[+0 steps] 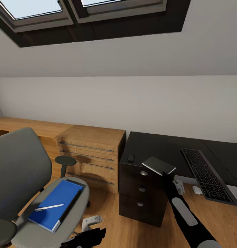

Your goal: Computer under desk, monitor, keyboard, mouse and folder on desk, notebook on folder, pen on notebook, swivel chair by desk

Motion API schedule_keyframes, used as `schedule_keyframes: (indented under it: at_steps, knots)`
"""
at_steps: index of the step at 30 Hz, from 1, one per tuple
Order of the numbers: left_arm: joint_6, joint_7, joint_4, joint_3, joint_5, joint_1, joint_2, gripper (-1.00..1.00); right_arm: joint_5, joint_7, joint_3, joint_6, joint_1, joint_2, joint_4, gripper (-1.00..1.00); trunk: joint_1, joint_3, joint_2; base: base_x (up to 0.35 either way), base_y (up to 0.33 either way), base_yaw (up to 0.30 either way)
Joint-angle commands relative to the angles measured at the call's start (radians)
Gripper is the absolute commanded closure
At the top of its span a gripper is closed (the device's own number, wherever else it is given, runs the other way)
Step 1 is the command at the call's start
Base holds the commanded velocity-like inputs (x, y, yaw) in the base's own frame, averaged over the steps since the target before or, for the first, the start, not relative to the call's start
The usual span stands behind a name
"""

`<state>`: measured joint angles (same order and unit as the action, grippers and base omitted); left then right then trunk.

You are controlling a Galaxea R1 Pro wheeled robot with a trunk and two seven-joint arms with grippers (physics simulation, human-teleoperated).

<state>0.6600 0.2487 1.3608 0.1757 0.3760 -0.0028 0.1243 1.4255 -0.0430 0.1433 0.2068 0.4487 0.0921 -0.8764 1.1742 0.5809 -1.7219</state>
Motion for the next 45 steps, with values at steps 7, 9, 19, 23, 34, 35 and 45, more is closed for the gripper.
schedule_keyframes:
  at_steps: [7, 9, 19, 23, 34, 35, 45]
  knots:
    - [0.003, 0.007, 0.001, 0.001, 0.010, 0.000, 0.000, -1.00, 0.010, -0.006, 0.006, 0.008, 0.001, 0.003, 0.001, 1.00, 0.000, 0.001, 0.000, 0.000, 0.000, 0.000]
    - [0.003, 0.006, 0.001, 0.001, 0.010, 0.000, 0.000, -1.00, 0.010, -0.007, 0.006, 0.009, 0.001, 0.003, 0.001, 1.00, 0.000, 0.001, 0.000, 0.000, 0.000, 0.000]
    - [0.003, 0.004, 0.000, 0.002, 0.009, 0.000, -0.003, -1.00, 0.010, -0.009, 0.006, 0.009, 0.001, 0.003, 0.002, 1.00, 0.000, 0.001, 0.000, 0.067, 0.000, 0.000]
    - [0.003, 0.005, -0.001, 0.003, 0.009, 0.000, -0.003, -1.00, 0.010, -0.009, 0.006, 0.009, 0.001, 0.003, 0.010, 1.00, 0.000, 0.001, 0.000, 0.046, 0.000, 0.000]
    - [0.003, 0.007, -0.002, 0.003, 0.009, 0.000, -0.001, -1.00, 0.010, -0.008, 0.006, 0.009, 0.001, 0.003, 0.016, 1.00, 0.008, 0.007, -0.014, 0.007, 0.000, 0.000]
    - [0.003, 0.009, -0.001, 0.004, 0.009, 0.000, 0.001, -1.00, 0.010, -0.008, 0.005, 0.009, 0.001, 0.003, 0.016, 1.00, 0.011, 0.010, -0.021, 0.000, 0.000, 0.000]
    - [0.003, 0.009, -0.001, 0.004, 0.009, 0.000, 0.001, -1.00, 0.010, -0.008, 0.005, 0.009, 0.001, 0.003, 0.016, 1.00, 0.023, 0.020, -0.042, 0.000, 0.000, 0.000]
